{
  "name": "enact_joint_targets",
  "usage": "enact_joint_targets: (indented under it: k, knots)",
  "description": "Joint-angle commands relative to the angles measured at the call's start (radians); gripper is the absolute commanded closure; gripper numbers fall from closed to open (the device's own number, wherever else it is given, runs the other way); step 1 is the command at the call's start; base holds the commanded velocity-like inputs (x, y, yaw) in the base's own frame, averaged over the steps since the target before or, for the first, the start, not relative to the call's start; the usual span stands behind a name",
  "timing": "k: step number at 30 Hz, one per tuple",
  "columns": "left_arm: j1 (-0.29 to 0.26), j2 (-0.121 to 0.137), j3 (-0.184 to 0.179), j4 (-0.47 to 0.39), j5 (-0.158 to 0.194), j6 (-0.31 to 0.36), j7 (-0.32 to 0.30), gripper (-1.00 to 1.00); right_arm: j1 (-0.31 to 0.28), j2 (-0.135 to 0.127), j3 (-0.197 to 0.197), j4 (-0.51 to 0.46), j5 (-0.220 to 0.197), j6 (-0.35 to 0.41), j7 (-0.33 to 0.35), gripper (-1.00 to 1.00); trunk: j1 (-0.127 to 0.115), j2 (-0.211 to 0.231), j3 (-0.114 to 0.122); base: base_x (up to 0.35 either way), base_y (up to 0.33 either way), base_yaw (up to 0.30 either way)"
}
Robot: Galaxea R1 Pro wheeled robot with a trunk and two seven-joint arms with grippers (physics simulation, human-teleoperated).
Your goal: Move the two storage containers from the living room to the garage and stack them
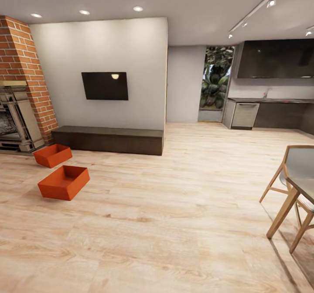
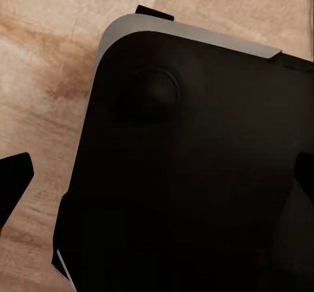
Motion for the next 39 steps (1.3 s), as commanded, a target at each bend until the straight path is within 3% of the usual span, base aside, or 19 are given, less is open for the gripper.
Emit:
enact_joint_targets:
  k: [1,17,28,39]
  knots:
    - [0.0,0.0,-0.001,0.0,0.004,-0.002,0.0,-1.0,-0.001,0.001,0.001,0.003,0.009,-0.003,-0.006,-1.0,0.001,0.0,-0.001,0.326,0.0,0.0]
    - [0.0,0.0,0.001,0.0,0.004,-0.003,0.0,-1.0,-0.001,0.001,-0.002,0.003,0.005,-0.002,0.001,-1.0,0.001,0.0,-0.001,0.326,0.0,0.004]
    - [0.0,0.0,0.001,0.0,0.004,-0.003,0.0,-1.0,-0.001,-0.003,-0.005,0.004,0.002,-0.006,0.002,-1.0,0.001,0.0,-0.001,0.326,0.0,0.273]
    - [0.0,0.0,0.0,0.0,0.004,-0.003,0.0,-1.0,-0.001,-0.008,0.006,0.003,0.014,0.002,-0.006,-1.0,0.001,0.0,-0.001,0.326,0.0,0.018]
